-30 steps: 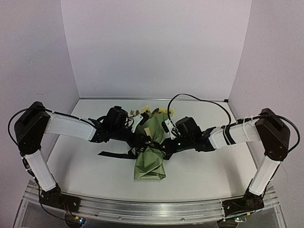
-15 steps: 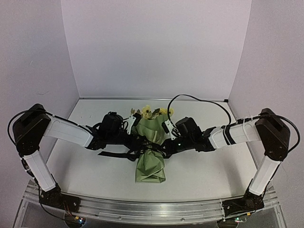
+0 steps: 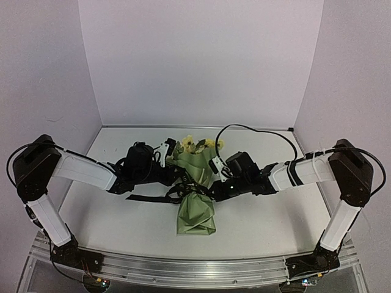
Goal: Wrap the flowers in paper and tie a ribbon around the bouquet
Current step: Cross the half-tied ribbon over the folded bouquet.
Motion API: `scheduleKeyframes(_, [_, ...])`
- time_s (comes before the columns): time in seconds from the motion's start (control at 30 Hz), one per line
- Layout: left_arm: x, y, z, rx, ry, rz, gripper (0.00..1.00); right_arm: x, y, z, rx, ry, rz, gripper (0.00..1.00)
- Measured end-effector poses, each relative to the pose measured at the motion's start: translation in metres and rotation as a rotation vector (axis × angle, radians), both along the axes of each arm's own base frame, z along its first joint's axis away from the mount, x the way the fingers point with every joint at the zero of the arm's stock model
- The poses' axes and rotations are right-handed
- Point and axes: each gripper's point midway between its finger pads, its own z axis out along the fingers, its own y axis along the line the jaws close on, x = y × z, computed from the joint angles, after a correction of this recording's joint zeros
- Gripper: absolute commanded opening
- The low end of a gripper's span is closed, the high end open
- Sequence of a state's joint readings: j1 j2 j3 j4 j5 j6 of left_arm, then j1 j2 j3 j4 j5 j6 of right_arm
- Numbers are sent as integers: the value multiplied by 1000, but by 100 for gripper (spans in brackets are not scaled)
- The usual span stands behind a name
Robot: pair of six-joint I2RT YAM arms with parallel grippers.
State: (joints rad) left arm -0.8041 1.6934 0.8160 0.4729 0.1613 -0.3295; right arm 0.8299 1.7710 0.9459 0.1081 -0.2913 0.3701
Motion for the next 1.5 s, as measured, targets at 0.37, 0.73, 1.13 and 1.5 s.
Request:
scheduleKeyframes(0.37, [-2,-18,-1,51,0,-106,0,1,-11,0,-69,-9,-13,0])
scheduleKeyframes(0.73, [5,-33,-17,117,86,-183,0,23,-24,10,-112,-17,-105,0])
scheduleKeyframes(1.13, [-7,-71,30,20,154,-374,0,27,-35,3,-131,0,-181,0])
scheduleKeyframes(1.5, [-8,-112,28,-35,363,-377,0,33,-49,-23,-44,53,-316,0])
